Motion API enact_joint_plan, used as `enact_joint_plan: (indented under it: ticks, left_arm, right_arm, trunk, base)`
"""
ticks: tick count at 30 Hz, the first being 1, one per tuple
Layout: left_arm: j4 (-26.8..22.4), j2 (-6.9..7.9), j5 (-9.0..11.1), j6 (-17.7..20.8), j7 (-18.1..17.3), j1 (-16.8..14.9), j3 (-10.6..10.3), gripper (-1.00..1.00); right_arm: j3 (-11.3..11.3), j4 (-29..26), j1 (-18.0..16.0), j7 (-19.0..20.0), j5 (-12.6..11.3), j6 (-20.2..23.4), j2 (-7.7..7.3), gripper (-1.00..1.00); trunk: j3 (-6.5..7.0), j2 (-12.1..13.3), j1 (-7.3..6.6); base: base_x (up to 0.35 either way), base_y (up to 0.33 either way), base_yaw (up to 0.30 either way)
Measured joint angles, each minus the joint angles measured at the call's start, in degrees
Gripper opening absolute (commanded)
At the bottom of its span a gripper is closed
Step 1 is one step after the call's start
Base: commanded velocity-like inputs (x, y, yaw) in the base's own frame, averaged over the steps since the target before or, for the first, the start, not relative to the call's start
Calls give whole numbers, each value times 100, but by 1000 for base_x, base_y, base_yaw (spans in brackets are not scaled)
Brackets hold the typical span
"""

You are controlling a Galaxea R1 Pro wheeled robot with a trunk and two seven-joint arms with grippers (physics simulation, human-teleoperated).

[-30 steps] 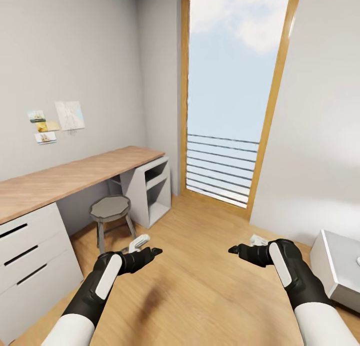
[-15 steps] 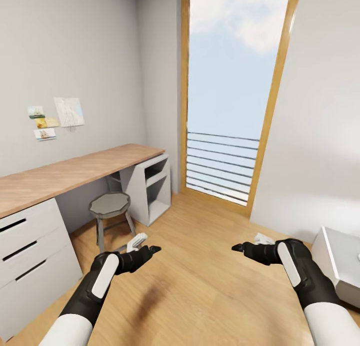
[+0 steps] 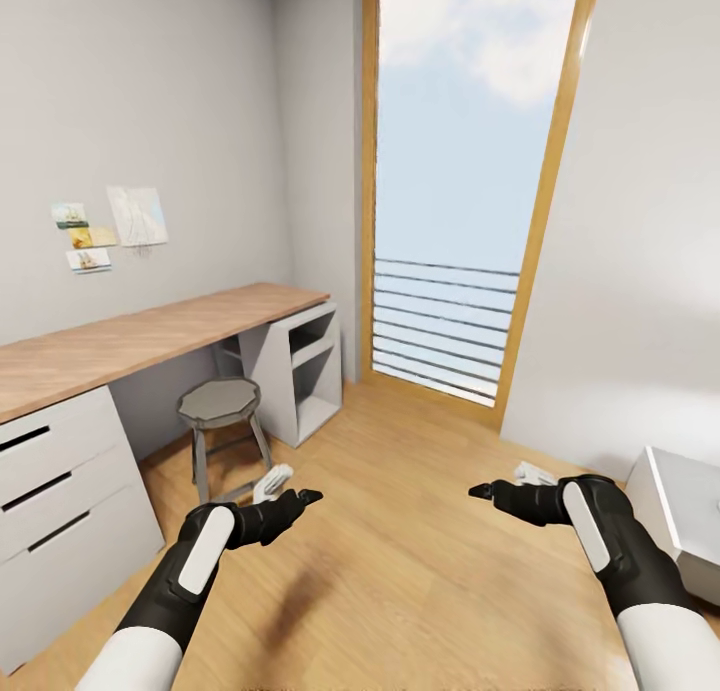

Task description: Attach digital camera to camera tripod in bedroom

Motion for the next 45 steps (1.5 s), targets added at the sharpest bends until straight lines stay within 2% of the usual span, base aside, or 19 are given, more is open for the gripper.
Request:
enact_joint_plan:
  ticks: [2,6,9,16,17,22,24,26,27,29,35,45]
  left_arm:
    - [6,4,-2,-1,-1,0,5,100]
    - [-1,7,-2,1,-2,1,7,100]
    - [-7,7,-1,4,-2,2,6,100]
    - [-22,9,7,7,-4,1,5,100]
    - [-25,14,7,10,-6,3,7,100]
    - [-21,80,15,14,-9,3,7,100]
    - [-18,114,25,13,-11,2,5,100]
    - [-15,160,35,10,-14,2,2,100]
    - [-10,179,37,9,-16,2,2,100]
    - [-8,187,37,8,-17,4,5,100]
    - [-5,197,44,7,-18,3,9,100]
    - [-4,193,62,7,-18,3,3,100]
  right_arm:
    - [-22,-10,-1,8,-27,0,-8,100]
    - [-278,-59,-2,193,-151,0,-49,100]
    - [-359,-113,-2,340,-237,1,-95,100]
    - [-430,-401,7,967,-440,1,-371,100]
    - [-435,-518,-1,1182,-478,2,-466,100]
    - [-442,-939,-9,1835,-508,-1,-687,100]
    - [-444,-1120,2,2113,-509,-3,-737,100]
    - [-441,-1370,94,2630,-512,-2,-782,100]
    - [-440,-1474,216,3077,-513,1,-775,100]
    - [-440,-1493,262,3283,-504,2,-768,100]
    - [-440,-1440,320,3590,-496,2,-757,100]
    - [-460,-1046,334,3720,-500,1,-785,100]
  trunk:
    - [-36,-80,44]
    - [-108,-241,132]
    - [-162,-361,198]
    - [-287,-642,351]
    - [-305,-682,373]
    - [-395,-883,483]
    - [-431,-963,527]
    - [-467,-1043,571]
    - [-485,-1083,593]
    - [-521,-1163,637]
    - [-628,-1404,769]
    - [-808,-1805,989]
  base:
    - [0,0,0]
    - [0,0,0]
    - [0,0,0]
    - [0,0,0]
    - [0,0,0]
    - [0,0,0]
    - [0,0,0]
    - [0,0,0]
    - [0,0,0]
    - [0,0,0]
    - [0,0,0]
    - [0,0,0]
